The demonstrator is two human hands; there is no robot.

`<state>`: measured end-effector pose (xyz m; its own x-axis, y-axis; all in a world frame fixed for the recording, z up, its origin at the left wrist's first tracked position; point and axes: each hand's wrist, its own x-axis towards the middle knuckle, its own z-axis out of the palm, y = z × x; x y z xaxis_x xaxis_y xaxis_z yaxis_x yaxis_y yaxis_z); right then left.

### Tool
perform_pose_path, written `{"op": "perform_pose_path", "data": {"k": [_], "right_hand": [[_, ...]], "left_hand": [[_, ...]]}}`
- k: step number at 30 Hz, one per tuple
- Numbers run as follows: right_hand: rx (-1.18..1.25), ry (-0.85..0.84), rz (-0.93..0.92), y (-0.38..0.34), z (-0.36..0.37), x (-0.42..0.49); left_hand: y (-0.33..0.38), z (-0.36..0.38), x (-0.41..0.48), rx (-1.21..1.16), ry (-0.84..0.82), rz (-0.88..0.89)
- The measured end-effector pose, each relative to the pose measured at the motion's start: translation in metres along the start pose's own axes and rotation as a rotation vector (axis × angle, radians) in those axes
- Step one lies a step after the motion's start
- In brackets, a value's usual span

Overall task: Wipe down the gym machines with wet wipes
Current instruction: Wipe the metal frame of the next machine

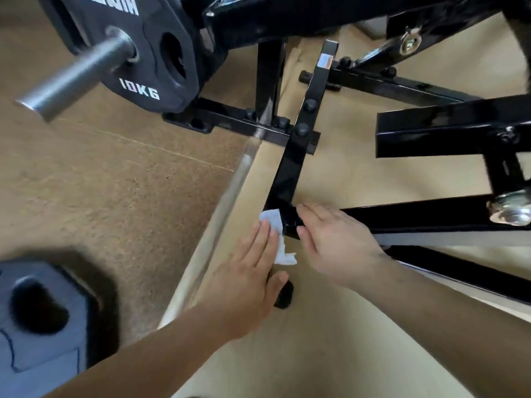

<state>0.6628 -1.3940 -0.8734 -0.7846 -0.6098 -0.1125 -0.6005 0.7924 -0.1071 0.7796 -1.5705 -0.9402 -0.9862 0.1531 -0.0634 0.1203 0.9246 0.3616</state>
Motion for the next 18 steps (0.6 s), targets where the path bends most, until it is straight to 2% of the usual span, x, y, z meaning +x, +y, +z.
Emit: {"op": "perform_pose_path", "data": {"k": [3,6,8,14,18], "right_hand": [[-0.121,-0.078,0.017,0.0,0.008,0.017],[-0.058,-0.053,0.052,-0.002,0.01,0.021],[-0.028,-0.014,0.069,-0.003,0.01,0.022],[-0.018,0.061,0.094,-0.002,0.013,0.024],[-0.137,-0.034,0.074,-0.004,0.002,0.032]], "left_hand": [[-0.009,-0.023,0.033,-0.043,-0.016,0.082],[-0.031,-0.039,0.086,-0.044,-0.128,0.132],[-0.041,-0.041,0.105,-0.091,-0.141,0.166],[-0.045,-0.026,0.087,-0.094,-0.119,0.158],[-0.041,-0.032,0.082,-0.079,-0.15,0.131]]}}
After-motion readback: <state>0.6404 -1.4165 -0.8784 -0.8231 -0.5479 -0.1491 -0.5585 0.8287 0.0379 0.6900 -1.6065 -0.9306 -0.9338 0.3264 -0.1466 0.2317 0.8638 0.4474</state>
